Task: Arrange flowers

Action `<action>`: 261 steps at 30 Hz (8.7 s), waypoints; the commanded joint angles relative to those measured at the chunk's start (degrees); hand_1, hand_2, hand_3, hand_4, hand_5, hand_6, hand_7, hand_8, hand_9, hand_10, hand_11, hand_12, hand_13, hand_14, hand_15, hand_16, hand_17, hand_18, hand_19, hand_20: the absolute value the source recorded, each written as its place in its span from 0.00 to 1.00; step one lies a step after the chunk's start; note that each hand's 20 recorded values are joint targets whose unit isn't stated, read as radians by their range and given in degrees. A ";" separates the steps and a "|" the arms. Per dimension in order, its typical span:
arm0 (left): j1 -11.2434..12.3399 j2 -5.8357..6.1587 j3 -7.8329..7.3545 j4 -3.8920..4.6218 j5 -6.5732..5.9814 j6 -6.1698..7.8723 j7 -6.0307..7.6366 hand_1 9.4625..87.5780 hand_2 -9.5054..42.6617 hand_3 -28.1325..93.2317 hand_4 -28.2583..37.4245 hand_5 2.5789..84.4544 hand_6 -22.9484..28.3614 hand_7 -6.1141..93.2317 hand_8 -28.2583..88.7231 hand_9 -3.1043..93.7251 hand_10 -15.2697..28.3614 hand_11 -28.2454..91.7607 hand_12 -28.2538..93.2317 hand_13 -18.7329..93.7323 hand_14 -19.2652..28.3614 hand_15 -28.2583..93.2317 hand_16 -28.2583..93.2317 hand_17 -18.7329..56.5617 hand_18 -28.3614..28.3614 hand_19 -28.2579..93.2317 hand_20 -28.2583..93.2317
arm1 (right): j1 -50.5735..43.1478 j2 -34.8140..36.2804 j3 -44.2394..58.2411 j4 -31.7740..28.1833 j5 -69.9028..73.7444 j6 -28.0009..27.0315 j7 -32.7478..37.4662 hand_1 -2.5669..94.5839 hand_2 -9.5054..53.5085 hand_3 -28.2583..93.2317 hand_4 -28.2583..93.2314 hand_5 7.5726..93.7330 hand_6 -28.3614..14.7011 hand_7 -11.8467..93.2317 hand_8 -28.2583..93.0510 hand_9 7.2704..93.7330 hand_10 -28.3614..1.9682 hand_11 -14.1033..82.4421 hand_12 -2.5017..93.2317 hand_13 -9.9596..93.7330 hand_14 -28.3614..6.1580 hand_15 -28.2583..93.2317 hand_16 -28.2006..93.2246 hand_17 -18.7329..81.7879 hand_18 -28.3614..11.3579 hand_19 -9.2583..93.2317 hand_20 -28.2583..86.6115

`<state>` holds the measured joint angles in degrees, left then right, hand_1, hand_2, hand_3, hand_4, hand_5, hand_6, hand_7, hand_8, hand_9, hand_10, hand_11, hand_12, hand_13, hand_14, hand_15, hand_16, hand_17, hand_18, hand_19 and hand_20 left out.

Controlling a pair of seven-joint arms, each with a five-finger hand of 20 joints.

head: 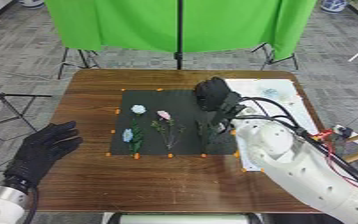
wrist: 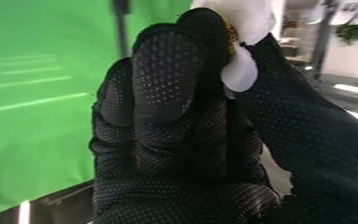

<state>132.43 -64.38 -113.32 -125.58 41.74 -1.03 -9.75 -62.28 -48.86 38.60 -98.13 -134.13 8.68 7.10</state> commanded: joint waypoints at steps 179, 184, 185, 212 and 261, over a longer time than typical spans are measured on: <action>-1.34 2.39 -1.89 -0.10 -0.15 -0.57 -0.08 0.22 0.30 0.83 0.00 0.48 0.59 0.31 0.14 0.39 0.71 0.52 0.35 0.41 0.79 0.65 0.17 0.16 0.92 0.75 0.20 | -2.75 1.62 4.29 8.38 -0.98 -2.48 3.50 0.36 0.00 0.97 0.00 0.62 0.73 0.42 0.08 0.79 0.79 0.38 0.31 0.84 0.82 0.55 0.49 0.41 0.34 0.76 0.55; -1.02 2.09 -2.20 -0.16 -0.18 -0.68 -0.11 0.22 0.31 0.83 0.00 0.48 0.59 0.30 0.14 0.39 0.71 0.52 0.35 0.41 0.80 0.65 0.17 0.16 0.92 0.75 0.20 | -3.95 2.81 8.39 6.73 3.79 -5.43 2.09 0.30 0.00 1.00 0.02 0.52 0.66 0.40 0.07 0.68 0.67 0.46 0.24 0.79 0.75 0.59 0.44 0.39 0.30 0.75 0.55; -1.09 1.87 -2.28 -0.20 -0.05 -0.90 -0.20 0.22 0.31 0.83 0.00 0.48 0.59 0.30 0.14 0.39 0.71 0.52 0.35 0.41 0.80 0.65 0.17 0.16 0.92 0.75 0.20 | -3.93 3.05 8.73 6.97 3.24 -4.87 2.42 0.30 0.00 1.00 0.02 0.52 0.66 0.40 0.07 0.67 0.67 0.46 0.24 0.79 0.75 0.59 0.43 0.39 0.30 0.75 0.55; -1.41 2.00 -1.76 -0.03 -0.06 -0.48 0.00 0.22 0.30 0.83 0.00 0.47 0.58 0.31 0.14 0.39 0.71 0.52 0.35 0.41 0.80 0.65 0.17 0.16 0.92 0.75 0.20 | 1.70 1.13 11.29 22.48 3.59 -13.92 14.82 0.30 0.02 1.00 0.00 0.18 0.52 0.32 0.11 0.17 0.53 0.31 0.25 0.38 0.58 0.47 0.36 0.26 0.24 0.62 0.33; -1.96 2.35 -1.26 0.41 -0.08 -1.00 -1.02 0.22 0.31 0.83 0.00 0.47 0.59 0.31 0.14 0.39 0.71 0.52 0.35 0.41 0.79 0.65 0.17 0.16 0.92 0.75 0.20 | -14.96 3.52 8.66 0.39 0.52 1.62 1.41 0.52 0.00 0.93 0.00 0.66 0.64 0.64 0.11 0.86 0.78 0.37 0.50 0.86 0.85 0.63 0.54 0.53 0.36 0.83 0.57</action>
<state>129.99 -61.80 -114.82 -125.67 41.61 -1.67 -9.98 -76.29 -45.23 47.79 -97.76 -131.97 10.33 7.80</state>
